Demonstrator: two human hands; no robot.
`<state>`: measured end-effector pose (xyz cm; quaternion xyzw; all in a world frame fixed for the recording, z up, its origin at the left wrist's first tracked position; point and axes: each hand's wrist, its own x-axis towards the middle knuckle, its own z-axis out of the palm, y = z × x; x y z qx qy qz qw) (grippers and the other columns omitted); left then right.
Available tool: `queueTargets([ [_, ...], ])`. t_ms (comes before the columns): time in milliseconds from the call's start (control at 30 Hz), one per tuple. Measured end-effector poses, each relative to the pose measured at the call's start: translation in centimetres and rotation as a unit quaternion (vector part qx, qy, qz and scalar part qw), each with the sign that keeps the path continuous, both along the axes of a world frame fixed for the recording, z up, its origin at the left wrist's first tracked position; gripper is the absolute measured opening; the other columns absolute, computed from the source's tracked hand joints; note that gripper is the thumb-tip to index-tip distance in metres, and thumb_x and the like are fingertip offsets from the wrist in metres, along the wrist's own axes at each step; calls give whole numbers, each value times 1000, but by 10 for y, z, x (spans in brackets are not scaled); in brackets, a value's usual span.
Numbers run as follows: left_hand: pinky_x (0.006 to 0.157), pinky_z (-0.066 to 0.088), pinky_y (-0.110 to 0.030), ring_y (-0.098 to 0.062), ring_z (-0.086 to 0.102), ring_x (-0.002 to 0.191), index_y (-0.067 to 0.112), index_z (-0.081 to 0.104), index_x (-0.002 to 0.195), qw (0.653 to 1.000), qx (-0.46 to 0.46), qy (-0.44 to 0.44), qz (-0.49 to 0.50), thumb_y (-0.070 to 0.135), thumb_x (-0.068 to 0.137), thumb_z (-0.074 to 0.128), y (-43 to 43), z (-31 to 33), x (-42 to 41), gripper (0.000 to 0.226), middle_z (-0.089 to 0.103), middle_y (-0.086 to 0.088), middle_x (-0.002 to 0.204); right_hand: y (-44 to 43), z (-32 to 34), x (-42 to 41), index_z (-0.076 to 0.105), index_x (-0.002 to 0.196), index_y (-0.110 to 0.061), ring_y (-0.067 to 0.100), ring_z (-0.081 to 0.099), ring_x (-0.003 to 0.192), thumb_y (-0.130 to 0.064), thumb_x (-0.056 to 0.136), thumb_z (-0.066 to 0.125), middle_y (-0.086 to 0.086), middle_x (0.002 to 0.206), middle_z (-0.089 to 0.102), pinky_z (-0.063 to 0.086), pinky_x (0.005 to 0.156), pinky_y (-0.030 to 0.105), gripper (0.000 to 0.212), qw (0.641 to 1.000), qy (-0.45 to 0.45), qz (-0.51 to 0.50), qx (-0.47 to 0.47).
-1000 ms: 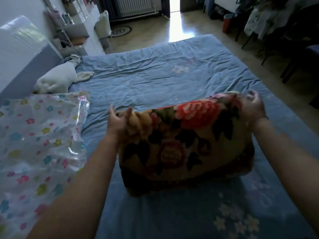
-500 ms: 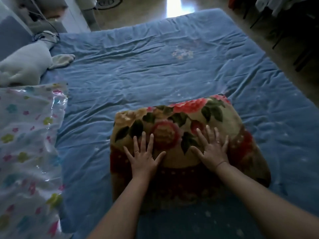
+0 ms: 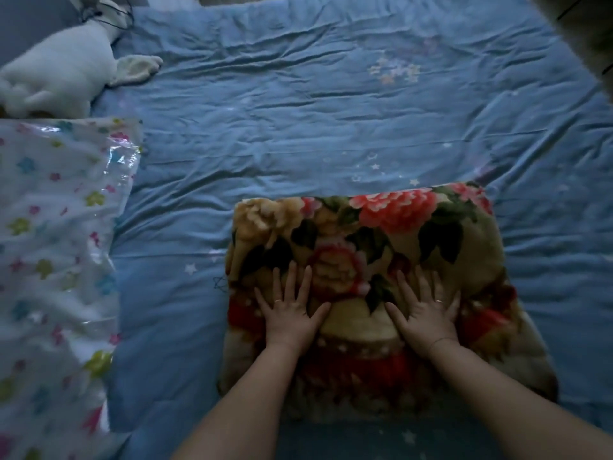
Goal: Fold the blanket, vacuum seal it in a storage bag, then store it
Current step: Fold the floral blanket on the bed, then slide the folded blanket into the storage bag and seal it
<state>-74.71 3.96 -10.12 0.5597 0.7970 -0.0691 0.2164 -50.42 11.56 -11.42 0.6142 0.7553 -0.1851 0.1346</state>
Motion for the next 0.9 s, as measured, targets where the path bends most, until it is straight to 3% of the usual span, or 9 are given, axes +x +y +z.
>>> queueTargets([
  [100,111,-15,-65,-24,-36,141,44,-38,138,999,-21,-33,5,86,72,-10,-7,19,3,83,-49,13,145,6,20,7,-14,145,-47,22,-25,143,-76,86,17,-8,156,-26,-9,112,59,73,997,-9,26,-72],
  [167,112,-12,-64,-25,-32,144,43,-25,146,997,-47,-61,-1,77,88,16,-18,39,4,80,-41,12,151,3,33,12,-16,145,-47,22,-23,144,-74,86,21,-8,156,-27,-6,113,58,74,995,-16,37,-91],
  [233,113,-10,-62,-25,-27,146,42,-16,150,993,-66,-93,-3,73,91,27,-41,59,2,79,-34,12,155,-10,45,15,-17,145,-46,22,-21,145,-73,87,21,-6,156,-26,-4,114,56,74,995,-13,34,-92],
  [367,116,-9,-57,-22,-16,149,38,-6,153,988,-86,-121,41,69,93,30,-113,91,-5,76,-19,10,161,-65,67,5,-7,150,-39,22,-15,146,-66,91,28,-3,159,-18,1,117,53,74,994,46,-20,-96],
  [567,118,-7,-53,-20,-9,151,33,1,155,985,-63,-46,153,66,95,30,-248,115,-57,75,-4,5,164,-170,101,-56,8,152,-31,26,-3,147,-54,94,42,3,161,-5,9,117,50,71,969,193,-59,-145],
  [767,120,-1,-48,-19,2,151,29,9,156,963,-59,4,263,63,96,32,-374,121,-143,72,4,3,164,-266,120,-168,18,152,-17,24,18,144,-40,95,51,7,158,15,18,116,36,70,907,338,-42,-249],
  [900,121,1,-47,-18,2,151,29,8,155,953,-71,-1,296,61,97,31,-441,110,-204,70,7,3,164,-321,114,-252,18,150,-20,26,33,139,-41,90,58,11,154,25,29,114,40,75,866,371,-99,-320],
])
